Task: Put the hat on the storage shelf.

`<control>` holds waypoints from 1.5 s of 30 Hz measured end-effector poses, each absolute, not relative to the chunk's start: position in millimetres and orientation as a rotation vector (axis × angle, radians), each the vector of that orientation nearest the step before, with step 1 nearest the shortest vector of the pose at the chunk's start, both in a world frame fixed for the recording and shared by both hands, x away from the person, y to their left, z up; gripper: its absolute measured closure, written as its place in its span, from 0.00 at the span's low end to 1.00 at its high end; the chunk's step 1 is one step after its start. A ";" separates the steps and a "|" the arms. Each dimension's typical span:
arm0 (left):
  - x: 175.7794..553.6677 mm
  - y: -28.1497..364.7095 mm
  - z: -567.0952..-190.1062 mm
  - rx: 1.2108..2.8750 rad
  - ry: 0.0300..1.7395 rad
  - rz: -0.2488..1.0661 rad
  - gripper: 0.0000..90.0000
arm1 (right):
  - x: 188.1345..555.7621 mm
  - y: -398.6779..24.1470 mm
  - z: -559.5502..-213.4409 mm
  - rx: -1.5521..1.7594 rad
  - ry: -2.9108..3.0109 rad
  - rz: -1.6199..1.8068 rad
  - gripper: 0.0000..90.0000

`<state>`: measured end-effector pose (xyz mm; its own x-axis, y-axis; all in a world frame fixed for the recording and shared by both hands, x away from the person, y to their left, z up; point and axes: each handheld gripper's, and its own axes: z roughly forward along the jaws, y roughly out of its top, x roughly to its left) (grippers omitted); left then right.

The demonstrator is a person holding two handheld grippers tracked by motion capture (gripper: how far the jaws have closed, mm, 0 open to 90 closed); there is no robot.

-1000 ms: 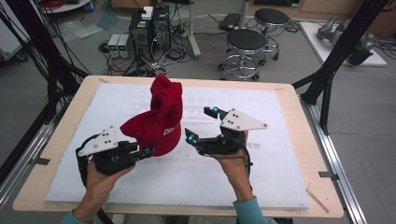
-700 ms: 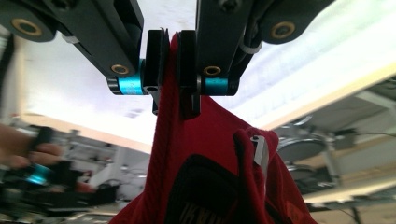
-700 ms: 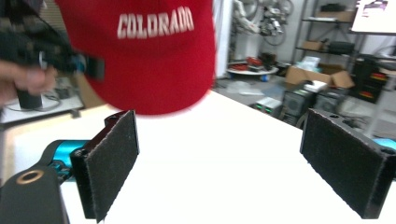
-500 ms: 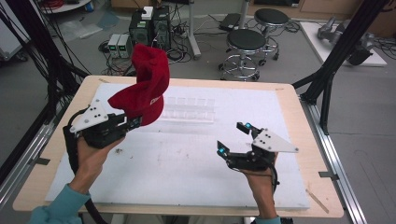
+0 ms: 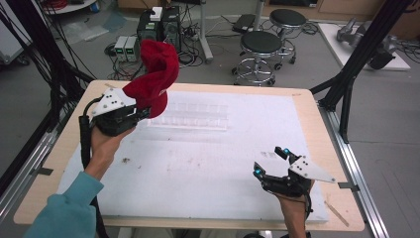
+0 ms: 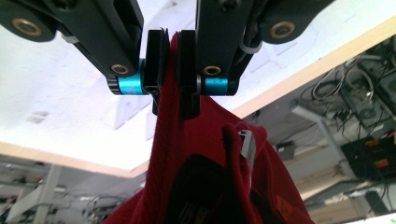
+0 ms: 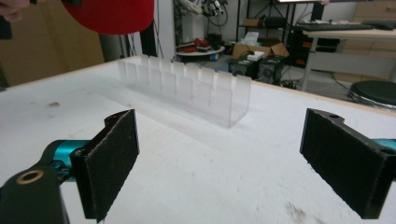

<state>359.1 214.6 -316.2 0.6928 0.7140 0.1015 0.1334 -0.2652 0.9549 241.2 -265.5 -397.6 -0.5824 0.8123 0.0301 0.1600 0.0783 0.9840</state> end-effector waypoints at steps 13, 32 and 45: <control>404.1 210.4 -346.2 1.810 0.785 0.609 0.95 | 244.1 -281.1 -440.6 0.980 1.818 1.493 0.12; 407.1 202.4 -363.0 1.857 0.830 0.656 0.95 | 243.8 -285.2 -449.4 1.028 1.766 1.500 0.12; 402.5 198.8 -389.3 1.862 0.887 0.631 0.95 | 240.3 -281.8 -450.2 1.009 1.739 1.461 0.12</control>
